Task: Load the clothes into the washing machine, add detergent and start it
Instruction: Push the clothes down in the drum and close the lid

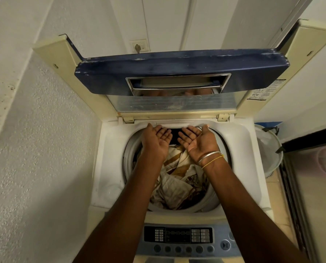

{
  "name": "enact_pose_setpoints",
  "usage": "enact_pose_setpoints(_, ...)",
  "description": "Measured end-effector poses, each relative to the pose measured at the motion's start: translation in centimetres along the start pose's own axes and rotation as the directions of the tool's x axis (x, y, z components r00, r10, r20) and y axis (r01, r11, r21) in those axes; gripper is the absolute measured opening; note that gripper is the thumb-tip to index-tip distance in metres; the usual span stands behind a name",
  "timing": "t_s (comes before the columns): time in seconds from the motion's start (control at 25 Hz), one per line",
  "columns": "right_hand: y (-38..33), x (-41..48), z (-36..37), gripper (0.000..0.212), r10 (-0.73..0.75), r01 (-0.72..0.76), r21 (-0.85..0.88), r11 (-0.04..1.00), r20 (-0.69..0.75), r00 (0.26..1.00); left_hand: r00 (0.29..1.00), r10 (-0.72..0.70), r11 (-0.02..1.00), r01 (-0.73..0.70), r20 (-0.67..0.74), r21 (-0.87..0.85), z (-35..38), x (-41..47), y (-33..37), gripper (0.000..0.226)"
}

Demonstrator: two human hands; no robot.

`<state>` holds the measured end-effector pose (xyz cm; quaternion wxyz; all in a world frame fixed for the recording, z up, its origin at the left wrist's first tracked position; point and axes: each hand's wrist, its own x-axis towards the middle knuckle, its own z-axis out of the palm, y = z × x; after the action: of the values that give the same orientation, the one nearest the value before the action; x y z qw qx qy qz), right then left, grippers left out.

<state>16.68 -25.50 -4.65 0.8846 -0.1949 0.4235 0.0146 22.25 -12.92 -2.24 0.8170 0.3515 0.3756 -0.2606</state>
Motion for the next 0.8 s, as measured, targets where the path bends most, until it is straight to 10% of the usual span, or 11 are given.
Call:
enact_pose_setpoints(0.24, 0.3, -3.7, 1.4, 0.039, -0.251, 0.222, -0.383, 0.897, -0.027, 0.968, 0.986, 0.161, 0.919, -0.166, 0.045, 0.357, -1.0, -2.8, 0.4, 0.036)
enact_pose_setpoints(0.44, 2.3, -4.6, -2.3, 0.004, -0.512, 0.432, -0.742, 0.513, 0.140, 0.848, 0.723, 0.541, -0.005, -0.508, 0.430, 0.861, -7.1, -4.4, -0.7, 0.019)
enact_pose_setpoints(0.48, 3.0, -4.3, -3.4, 0.018, -0.476, 0.358, -0.852, 0.382, 0.150, 0.866, 0.741, 0.486, -0.054, -0.504, 0.464, 0.862, -8.4, -4.5, -1.1, 0.006)
enact_pose_setpoints(0.56, 4.2, -4.3, -5.1, 0.045, -0.383, 0.214, -0.964, 0.156, 0.140, 0.913, 0.806, 0.359, -0.092, -0.472, 0.471, 0.877, -10.0, -5.0, -1.9, 0.052)
enact_pose_setpoints(0.8, 4.9, -6.7, -5.4, 0.041, -0.443, 0.248, -0.955, 0.165, 0.153, 0.883, 0.843, 0.303, -0.131, -0.424, 0.444, 0.896, -10.4, -7.5, -1.4, 0.038)
